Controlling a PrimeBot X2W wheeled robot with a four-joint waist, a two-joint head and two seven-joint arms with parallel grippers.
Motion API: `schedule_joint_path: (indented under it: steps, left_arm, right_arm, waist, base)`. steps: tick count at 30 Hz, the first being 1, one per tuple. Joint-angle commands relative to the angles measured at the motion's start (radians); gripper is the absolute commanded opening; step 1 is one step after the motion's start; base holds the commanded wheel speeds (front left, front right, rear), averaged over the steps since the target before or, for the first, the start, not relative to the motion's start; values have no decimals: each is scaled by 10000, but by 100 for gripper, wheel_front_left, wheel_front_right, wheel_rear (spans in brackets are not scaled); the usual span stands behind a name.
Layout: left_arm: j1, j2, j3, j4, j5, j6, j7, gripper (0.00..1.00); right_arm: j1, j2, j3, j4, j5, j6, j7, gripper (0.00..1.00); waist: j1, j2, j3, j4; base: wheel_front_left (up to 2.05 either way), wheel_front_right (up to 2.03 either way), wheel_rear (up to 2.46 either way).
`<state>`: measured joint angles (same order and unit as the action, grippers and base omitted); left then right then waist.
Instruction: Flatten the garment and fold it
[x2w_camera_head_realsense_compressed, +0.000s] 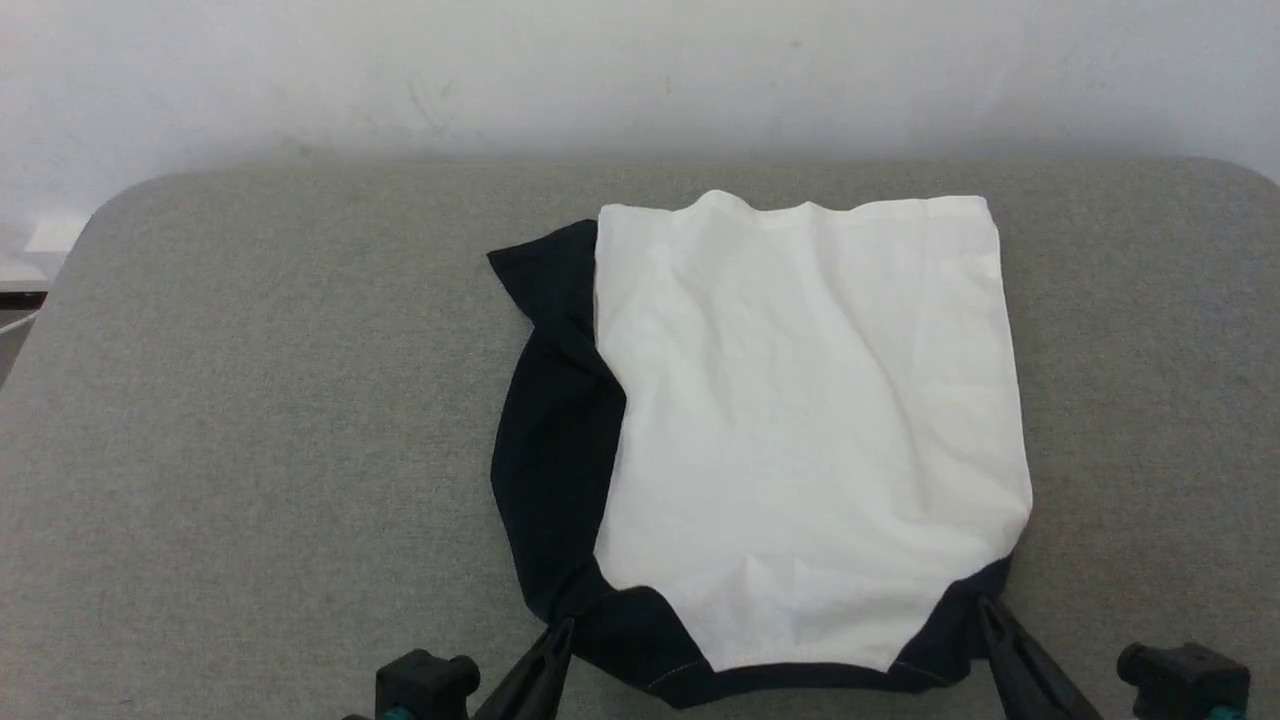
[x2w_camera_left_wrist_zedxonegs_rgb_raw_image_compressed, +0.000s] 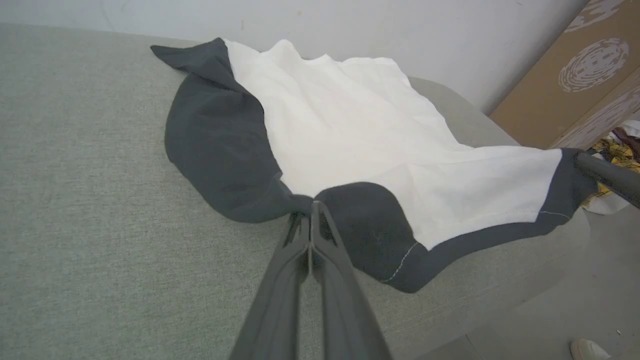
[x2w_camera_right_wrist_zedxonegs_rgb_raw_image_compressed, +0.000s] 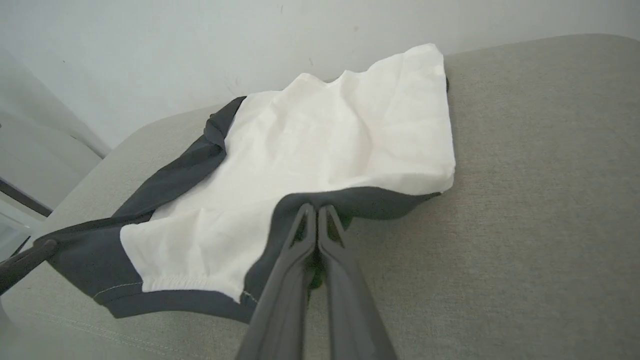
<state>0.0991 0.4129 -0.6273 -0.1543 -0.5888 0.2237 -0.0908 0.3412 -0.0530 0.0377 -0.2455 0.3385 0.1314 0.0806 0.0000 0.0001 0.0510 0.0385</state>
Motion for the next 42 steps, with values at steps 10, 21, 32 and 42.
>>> schedule_joint_path:
  steps: [10, 21, 32, 42]
  left_arm:
    - [-1434, -519, -222, 2889, -839, -1000, 928, 0]
    - [-2378, -1026, -506, 5060, -1176, -1563, 1612, 0]
    - [-2554, -1514, -123, 5409, -1448, -1581, 605, 100]
    - [-1243, -1108, 727, 2987, -1828, -579, -102, 100]
  right_arm:
    - [-1321, 28, 188, 2262, -665, -7, 342, 0]
    - [-2222, 28, 444, 4202, -937, -7, 405, 0]
    - [-2517, 28, 541, 4927, -621, -7, 192, 100]
    - [-1725, 28, -250, 2471, 59, -7, 798, 100]
  waist:
    - [0, -1, 598, -56]
    - [0, -1, 673, -65]
    - [0, -1, 700, -53]
    - [0, -1, 670, -87]
  base:
    - [0, 0, 0]
    - [0, 0, 0]
    - [0, 0, 0]
    - [0, 0, 0]
